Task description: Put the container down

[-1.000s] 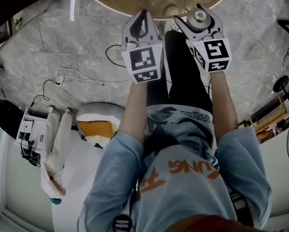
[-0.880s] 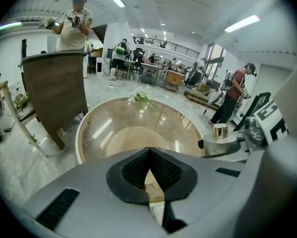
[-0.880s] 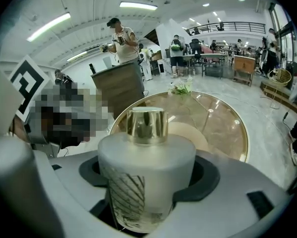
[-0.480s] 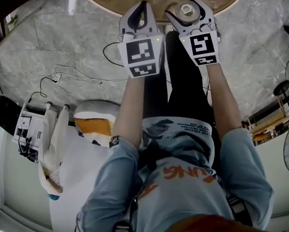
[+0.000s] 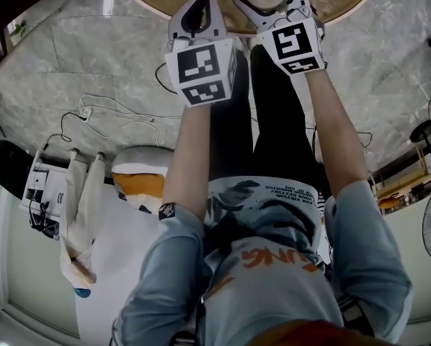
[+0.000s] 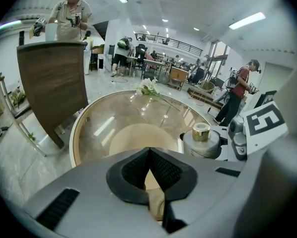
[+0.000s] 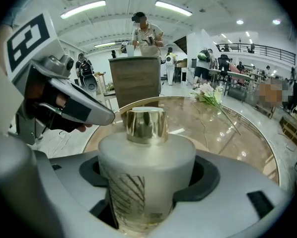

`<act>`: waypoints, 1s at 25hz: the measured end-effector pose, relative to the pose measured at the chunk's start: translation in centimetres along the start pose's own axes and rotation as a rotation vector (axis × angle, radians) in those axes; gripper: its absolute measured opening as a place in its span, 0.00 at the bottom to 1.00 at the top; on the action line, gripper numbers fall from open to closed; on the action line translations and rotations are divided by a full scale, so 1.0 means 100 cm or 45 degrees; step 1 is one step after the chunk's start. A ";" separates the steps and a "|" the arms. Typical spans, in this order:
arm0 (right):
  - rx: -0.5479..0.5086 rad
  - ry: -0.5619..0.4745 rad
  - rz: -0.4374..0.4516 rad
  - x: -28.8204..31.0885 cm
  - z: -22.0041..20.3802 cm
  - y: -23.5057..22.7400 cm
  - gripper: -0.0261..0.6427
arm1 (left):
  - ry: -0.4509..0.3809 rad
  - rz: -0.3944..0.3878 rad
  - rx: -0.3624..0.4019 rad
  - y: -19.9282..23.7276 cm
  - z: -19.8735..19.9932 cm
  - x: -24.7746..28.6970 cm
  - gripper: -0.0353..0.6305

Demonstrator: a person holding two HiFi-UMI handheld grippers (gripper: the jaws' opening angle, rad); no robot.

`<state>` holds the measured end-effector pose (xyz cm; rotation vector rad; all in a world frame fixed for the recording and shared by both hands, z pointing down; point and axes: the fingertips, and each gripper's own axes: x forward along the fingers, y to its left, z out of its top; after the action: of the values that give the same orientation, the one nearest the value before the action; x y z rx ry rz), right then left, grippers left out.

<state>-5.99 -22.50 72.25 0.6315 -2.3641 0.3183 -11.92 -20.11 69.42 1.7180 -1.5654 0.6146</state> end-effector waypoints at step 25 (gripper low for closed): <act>-0.136 0.071 0.140 0.036 -0.006 0.003 0.59 | 0.021 0.028 -0.059 0.023 -0.003 0.002 0.09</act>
<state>-8.25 -23.29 75.06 0.4380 -2.3492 0.2521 -14.15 -20.00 70.22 1.6597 -1.5769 0.5970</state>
